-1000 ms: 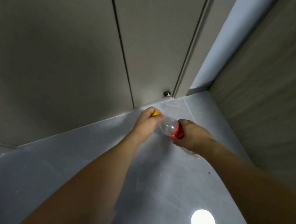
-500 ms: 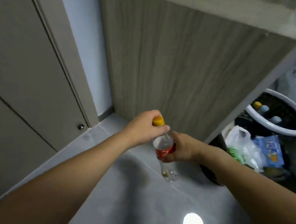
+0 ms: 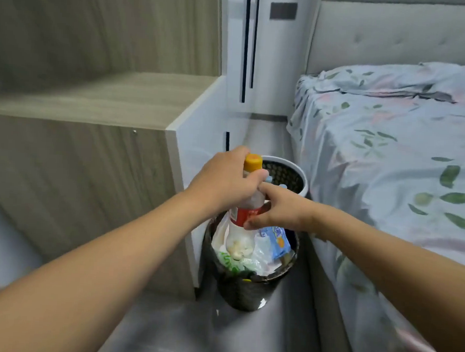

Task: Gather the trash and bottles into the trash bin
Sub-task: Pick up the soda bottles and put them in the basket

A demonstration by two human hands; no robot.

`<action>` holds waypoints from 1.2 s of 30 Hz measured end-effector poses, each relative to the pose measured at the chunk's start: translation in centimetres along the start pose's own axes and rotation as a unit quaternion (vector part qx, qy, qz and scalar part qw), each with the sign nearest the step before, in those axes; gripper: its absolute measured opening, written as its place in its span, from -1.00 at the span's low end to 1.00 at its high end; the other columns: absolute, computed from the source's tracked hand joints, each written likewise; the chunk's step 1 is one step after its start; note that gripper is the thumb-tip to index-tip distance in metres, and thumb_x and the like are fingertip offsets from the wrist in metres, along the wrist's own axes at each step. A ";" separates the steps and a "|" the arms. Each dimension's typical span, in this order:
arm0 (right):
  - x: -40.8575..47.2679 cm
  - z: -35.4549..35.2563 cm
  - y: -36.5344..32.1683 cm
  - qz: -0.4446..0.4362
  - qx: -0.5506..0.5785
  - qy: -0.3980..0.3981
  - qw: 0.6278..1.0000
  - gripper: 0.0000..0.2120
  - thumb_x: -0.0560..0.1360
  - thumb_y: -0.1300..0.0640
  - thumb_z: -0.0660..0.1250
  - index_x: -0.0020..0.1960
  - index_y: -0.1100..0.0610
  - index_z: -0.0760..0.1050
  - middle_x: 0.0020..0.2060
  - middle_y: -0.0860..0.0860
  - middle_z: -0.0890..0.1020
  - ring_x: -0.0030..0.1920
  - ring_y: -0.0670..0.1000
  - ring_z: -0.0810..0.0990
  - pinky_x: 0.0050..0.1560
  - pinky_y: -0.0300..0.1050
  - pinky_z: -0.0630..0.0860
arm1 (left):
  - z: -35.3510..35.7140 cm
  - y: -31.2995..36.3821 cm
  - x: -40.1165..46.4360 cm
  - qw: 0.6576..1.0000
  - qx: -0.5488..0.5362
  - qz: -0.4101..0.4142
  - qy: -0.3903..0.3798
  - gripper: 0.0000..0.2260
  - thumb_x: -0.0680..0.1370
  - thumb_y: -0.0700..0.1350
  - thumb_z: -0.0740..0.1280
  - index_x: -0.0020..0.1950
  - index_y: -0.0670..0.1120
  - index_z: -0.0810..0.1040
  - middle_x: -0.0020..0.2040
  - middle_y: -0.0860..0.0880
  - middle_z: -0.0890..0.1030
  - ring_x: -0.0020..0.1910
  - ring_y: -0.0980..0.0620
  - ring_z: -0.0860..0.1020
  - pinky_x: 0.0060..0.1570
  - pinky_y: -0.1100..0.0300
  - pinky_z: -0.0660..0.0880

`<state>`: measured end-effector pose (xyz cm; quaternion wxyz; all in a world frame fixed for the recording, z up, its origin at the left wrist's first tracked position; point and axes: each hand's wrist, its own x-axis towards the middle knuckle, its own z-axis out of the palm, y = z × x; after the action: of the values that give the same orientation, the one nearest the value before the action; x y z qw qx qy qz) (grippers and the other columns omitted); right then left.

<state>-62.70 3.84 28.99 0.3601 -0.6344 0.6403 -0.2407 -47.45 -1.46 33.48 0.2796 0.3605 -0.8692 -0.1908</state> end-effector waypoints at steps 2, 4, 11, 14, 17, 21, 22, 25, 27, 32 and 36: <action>0.9 -2.6 1.2 -0.003 0.003 0.044 0.999 -0.41 0.21 -0.01 0.57 0.19 -0.04 0.44 0.01 -0.07 0.65 0.02 -0.05 0.64 0.11 0.02 0.59 | 0.9 1.2 3.1 1.000 0.012 0.015 0.020 -0.74 0.53 0.10 0.32 -0.09 -0.09 0.43 -0.25 0.01 0.50 -0.23 -0.04 0.49 -0.25 0.08 0.39; 2.2 -4.5 2.4 -0.011 -0.007 0.073 0.997 -0.36 0.18 -0.06 0.56 0.21 -0.03 0.44 0.03 -0.07 0.63 0.04 -0.04 0.63 0.15 0.05 0.56 | 2.0 1.7 5.9 0.999 0.021 0.013 0.027 -0.74 0.54 0.10 0.31 -0.07 -0.08 0.42 -0.24 0.01 0.49 -0.21 -0.06 0.49 -0.24 0.09 0.39; 8.0 -9.4 7.1 0.001 -0.082 0.155 0.985 -0.47 0.34 -0.05 0.51 0.21 0.03 0.39 0.02 -0.02 0.60 0.00 0.01 0.60 0.07 0.06 0.56 | 7.0 0.8 14.0 0.997 0.060 0.017 0.040 -0.74 0.54 0.12 0.28 -0.05 -0.06 0.39 -0.23 -0.03 0.51 -0.24 -0.07 0.51 -0.26 0.06 0.45; 10.4 -11.0 9.0 0.015 -0.115 0.156 0.981 -0.47 0.38 -0.04 0.47 0.25 0.04 0.36 0.02 -0.04 0.56 -0.01 -0.01 0.56 -0.01 -0.10 0.52 | 9.1 -0.2 17.0 0.997 0.072 0.006 0.034 -0.75 0.55 0.11 0.27 -0.01 -0.07 0.40 -0.20 -0.03 0.53 -0.22 -0.05 0.52 -0.25 0.06 0.46; 12.3 -11.9 11.4 0.041 -0.177 0.145 0.973 -0.49 0.42 -0.06 0.44 0.27 0.04 0.35 0.00 -0.05 0.55 -0.04 -0.01 0.52 -0.08 -0.14 0.44 | 11.8 -1.9 19.4 0.996 0.090 -0.017 0.010 -0.75 0.55 0.12 0.26 0.01 -0.07 0.41 -0.15 -0.04 0.54 -0.20 -0.04 0.51 -0.28 0.10 0.38; 14.1 -11.6 15.8 0.091 -0.237 0.121 0.960 -0.54 0.49 -0.11 0.33 0.30 0.06 0.34 0.15 0.02 0.56 0.05 0.05 0.53 -0.03 -0.09 0.44 | 15.6 -5.3 21.7 0.989 0.125 -0.049 -0.059 -0.77 0.53 0.09 0.28 -0.06 -0.07 0.42 -0.10 -0.08 0.55 -0.14 -0.09 0.52 -0.20 0.06 0.45; 14.4 -11.1 16.8 0.119 -0.254 0.094 0.955 -0.52 0.51 -0.13 0.29 0.31 0.09 0.33 0.20 0.05 0.53 0.11 0.08 0.52 0.01 -0.07 0.44 | 16.5 -6.2 22.0 0.987 0.126 -0.060 -0.080 -0.78 0.51 0.07 0.28 -0.09 -0.08 0.42 -0.10 -0.10 0.56 -0.14 -0.11 0.53 -0.19 0.05 0.47; 14.7 -8.9 18.7 0.203 -0.340 -0.042 0.917 -0.47 0.56 -0.17 0.13 0.40 0.14 0.29 0.31 0.13 0.40 0.27 0.15 0.42 0.23 0.03 0.40 | 19.4 -8.5 22.6 0.977 0.126 -0.089 -0.144 -0.80 0.46 0.03 0.33 -0.07 -0.08 0.49 -0.13 -0.09 0.58 -0.13 -0.09 0.55 -0.17 0.07 0.51; 14.9 -7.6 19.1 0.214 -0.384 -0.093 0.894 -0.52 0.61 -0.11 0.04 0.44 0.10 0.27 0.35 0.13 0.38 0.32 0.16 0.35 0.29 0.06 0.33 | 21.3 -9.8 22.6 0.969 0.130 -0.101 -0.184 -0.80 0.39 0.04 0.36 -0.15 -0.06 0.46 -0.20 -0.06 0.55 -0.18 -0.07 0.54 -0.24 0.11 0.46; 15.7 -7.7 19.3 0.215 -0.404 -0.110 0.883 -0.49 0.63 -0.15 -0.01 0.49 0.07 0.18 0.39 0.13 0.32 0.37 0.15 0.29 0.33 0.07 0.27 | 25.5 -12.7 22.4 0.949 0.145 -0.113 -0.256 -0.80 0.42 0.04 0.38 -0.10 -0.04 0.46 -0.14 -0.04 0.55 -0.16 -0.03 0.55 -0.20 0.08 0.49; 16.3 -7.7 19.9 0.212 -0.417 -0.124 0.875 -0.50 0.61 -0.16 0.03 0.46 0.06 0.25 0.33 0.12 0.40 0.30 0.14 0.38 0.25 0.06 0.34 | 27.4 -14.2 22.1 0.936 0.155 -0.112 -0.295 -0.80 0.47 0.02 0.38 0.01 -0.03 0.49 -0.10 -0.03 0.51 -0.11 -0.03 0.52 -0.09 0.04 0.52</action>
<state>-80.30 -11.82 16.05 0.1814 -0.5996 0.7504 0.2109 -70.02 -23.59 12.44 -0.0722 0.4221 -0.8851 -0.1822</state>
